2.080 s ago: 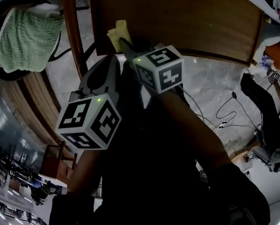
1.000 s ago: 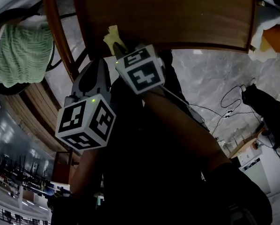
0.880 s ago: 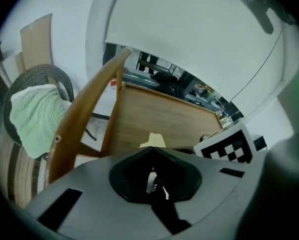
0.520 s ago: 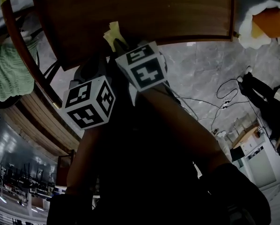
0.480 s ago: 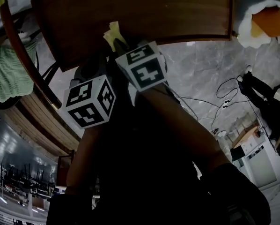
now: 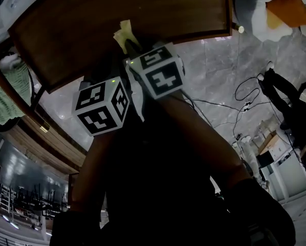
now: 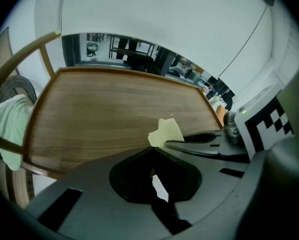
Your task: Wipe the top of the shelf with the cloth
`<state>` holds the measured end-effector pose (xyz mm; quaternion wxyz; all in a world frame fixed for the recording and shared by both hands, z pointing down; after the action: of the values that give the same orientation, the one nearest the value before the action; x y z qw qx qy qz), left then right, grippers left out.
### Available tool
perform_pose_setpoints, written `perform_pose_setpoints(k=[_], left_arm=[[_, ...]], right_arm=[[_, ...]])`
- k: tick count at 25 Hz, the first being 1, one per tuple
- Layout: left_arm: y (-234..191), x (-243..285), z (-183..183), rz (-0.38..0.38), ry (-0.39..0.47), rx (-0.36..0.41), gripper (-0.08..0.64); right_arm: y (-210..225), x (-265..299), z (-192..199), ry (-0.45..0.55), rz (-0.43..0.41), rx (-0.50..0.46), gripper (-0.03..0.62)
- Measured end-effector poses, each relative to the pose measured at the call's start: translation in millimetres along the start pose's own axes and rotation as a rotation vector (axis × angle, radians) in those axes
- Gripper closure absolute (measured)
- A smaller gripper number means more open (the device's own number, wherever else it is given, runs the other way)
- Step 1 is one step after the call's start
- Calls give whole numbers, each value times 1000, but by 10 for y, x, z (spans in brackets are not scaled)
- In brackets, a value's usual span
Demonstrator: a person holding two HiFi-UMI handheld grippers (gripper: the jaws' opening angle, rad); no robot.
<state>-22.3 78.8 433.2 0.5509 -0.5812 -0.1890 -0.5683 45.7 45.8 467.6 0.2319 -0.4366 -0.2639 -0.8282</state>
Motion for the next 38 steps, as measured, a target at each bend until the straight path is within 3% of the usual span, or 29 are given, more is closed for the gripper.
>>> perform_pose_setpoints(k=[15,33,38], left_arm=[[1148,583,169,63,-49,49,549],[2001,934,185,138,-56,126,549],[2102,967,167,157,-45,154,549]], right_arm=[[1047,-640,433,39,83,72,540],[1761,-1118,752,84,147,139,540],[1982,-1242,846,79,213,131,540]])
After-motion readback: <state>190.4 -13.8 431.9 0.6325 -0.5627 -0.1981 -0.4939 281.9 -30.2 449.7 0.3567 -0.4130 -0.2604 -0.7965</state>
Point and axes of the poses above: the fingertips, and each gripper's own axes: x forward along the fingers, y to its right, z out of its underside, the point moved 3 cm from there along -x, backward along the fingers, and after that the axes turned 15 degrees about -x, right-handed, at the moved point
